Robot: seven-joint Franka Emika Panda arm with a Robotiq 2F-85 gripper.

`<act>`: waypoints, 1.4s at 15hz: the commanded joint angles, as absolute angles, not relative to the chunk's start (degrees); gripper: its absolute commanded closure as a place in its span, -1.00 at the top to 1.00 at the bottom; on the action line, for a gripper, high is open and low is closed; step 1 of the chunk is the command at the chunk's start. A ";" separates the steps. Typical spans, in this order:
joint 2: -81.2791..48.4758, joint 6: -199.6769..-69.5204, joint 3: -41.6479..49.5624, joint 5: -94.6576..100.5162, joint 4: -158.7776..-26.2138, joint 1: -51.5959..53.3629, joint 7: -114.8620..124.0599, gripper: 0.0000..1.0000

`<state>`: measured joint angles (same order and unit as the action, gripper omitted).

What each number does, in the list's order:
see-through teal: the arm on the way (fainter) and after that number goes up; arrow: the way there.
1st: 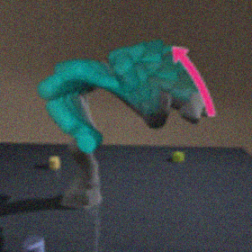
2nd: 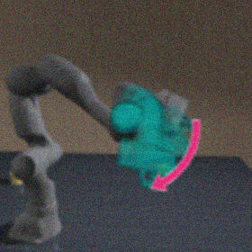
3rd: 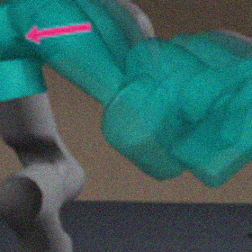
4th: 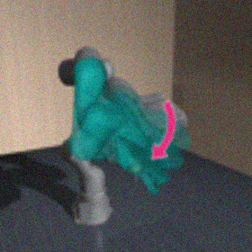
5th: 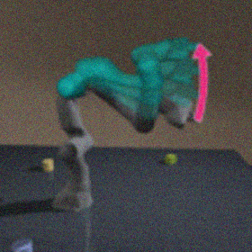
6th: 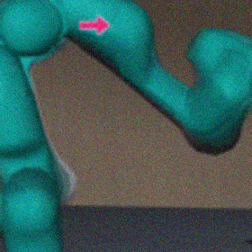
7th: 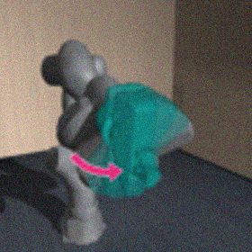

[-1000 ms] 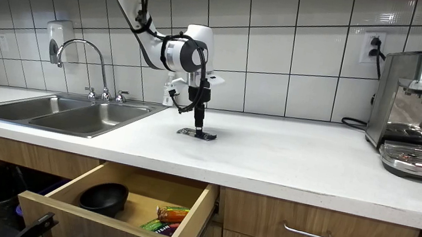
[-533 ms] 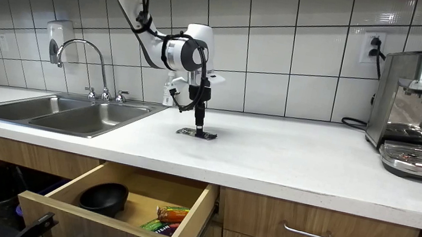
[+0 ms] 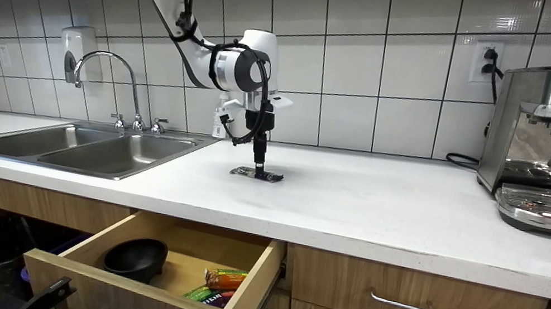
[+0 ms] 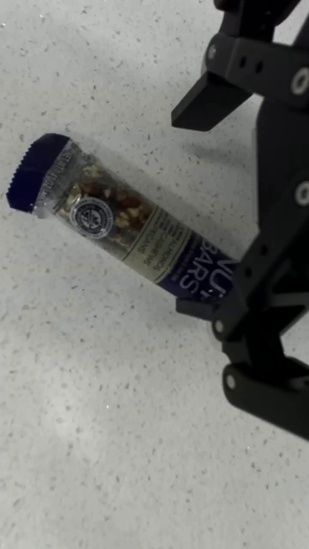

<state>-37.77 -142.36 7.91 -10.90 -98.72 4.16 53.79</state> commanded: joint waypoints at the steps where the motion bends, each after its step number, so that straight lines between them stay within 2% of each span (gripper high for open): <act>1: -34.67 -143.55 7.69 -10.54 -102.59 4.26 54.01 1.00; 21: -35.66 -142.24 8.30 -9.97 -102.63 4.56 55.16 1.00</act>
<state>-36.49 -142.83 7.93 -10.90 -102.17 4.18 53.79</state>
